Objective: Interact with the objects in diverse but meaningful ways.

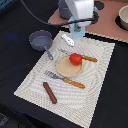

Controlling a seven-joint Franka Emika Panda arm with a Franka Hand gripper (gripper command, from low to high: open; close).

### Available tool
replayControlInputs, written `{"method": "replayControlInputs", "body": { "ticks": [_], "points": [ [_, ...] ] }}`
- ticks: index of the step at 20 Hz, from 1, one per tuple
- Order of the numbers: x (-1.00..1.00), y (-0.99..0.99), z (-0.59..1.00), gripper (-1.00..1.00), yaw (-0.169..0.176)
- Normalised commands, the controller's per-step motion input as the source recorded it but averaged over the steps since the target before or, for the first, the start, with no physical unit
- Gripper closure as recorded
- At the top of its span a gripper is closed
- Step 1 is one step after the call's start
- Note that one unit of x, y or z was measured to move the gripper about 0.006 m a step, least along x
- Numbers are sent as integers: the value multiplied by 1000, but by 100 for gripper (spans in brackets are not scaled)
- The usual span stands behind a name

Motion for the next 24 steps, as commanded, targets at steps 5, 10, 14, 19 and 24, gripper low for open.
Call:
{"method": "replayControlInputs", "body": {
  "ticks": [5,10,14,19,24],
  "points": [
    [642,498,-192,100,-6],
    [543,348,-313,100,0],
    [310,179,-317,100,0],
    [174,242,-293,100,0],
    [149,314,-281,100,0]
  ]
}}
